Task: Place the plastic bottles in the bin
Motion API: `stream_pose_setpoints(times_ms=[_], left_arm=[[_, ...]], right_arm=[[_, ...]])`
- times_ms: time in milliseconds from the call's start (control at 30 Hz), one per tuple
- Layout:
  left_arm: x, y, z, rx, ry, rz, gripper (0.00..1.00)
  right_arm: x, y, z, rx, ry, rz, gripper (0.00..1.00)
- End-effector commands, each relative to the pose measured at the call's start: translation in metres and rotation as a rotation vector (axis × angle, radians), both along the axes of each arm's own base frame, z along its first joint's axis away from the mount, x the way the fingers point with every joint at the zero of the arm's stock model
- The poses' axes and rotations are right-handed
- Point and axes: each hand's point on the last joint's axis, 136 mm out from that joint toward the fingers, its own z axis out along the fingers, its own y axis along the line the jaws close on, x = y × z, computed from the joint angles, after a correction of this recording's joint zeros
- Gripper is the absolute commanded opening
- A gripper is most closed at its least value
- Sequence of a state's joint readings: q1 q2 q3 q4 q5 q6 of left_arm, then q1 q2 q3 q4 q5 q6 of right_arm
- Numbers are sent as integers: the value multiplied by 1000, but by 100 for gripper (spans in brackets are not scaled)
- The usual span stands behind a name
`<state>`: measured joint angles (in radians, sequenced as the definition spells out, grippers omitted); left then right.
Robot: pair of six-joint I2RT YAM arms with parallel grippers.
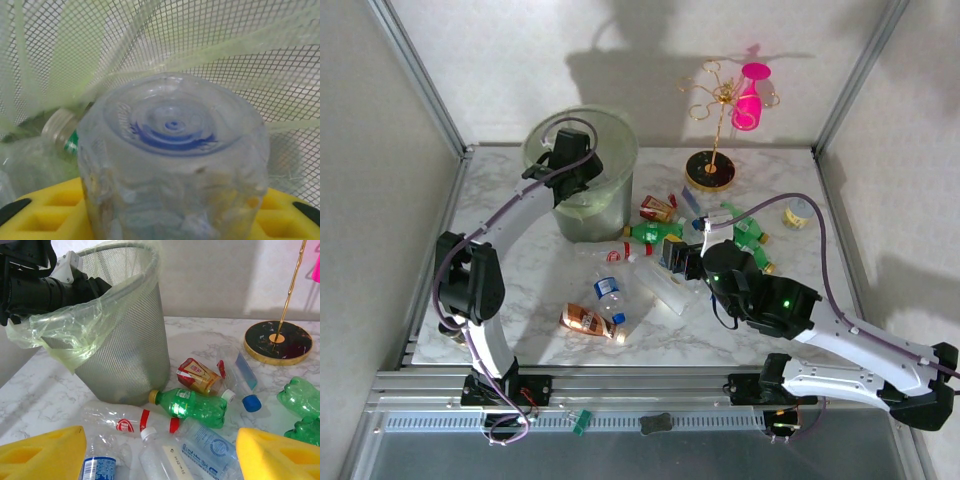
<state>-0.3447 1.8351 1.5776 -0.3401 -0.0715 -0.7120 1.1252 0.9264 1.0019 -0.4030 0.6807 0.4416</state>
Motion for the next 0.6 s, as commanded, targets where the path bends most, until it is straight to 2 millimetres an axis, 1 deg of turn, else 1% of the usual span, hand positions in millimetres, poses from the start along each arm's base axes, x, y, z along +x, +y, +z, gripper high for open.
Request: stream_pose_setpoints(times_ms=[0, 100, 200, 300, 400, 500, 567], left_arm=[[5, 4, 4, 12, -3, 12, 55], [5, 4, 9, 14, -3, 15, 66], [3, 4, 15, 1, -9, 17, 72], [-1, 5, 26, -8, -25, 18, 75], [-4, 6, 43, -14, -56, 16, 77], [-9, 11, 66, -15, -96, 23, 77], [-15, 15, 85, -14, -130, 33, 78]], right_arm=[[2, -4, 5, 28, -10, -23, 79], [1, -5, 4, 33, -3, -24, 79], [0, -7, 4, 43, -1, -25, 79], [-1, -8, 8, 54, -7, -25, 79], [-1, -10, 11, 60, -9, -25, 79], [-2, -11, 12, 61, -7, -26, 79], [-2, -11, 13, 69, -6, -25, 79]])
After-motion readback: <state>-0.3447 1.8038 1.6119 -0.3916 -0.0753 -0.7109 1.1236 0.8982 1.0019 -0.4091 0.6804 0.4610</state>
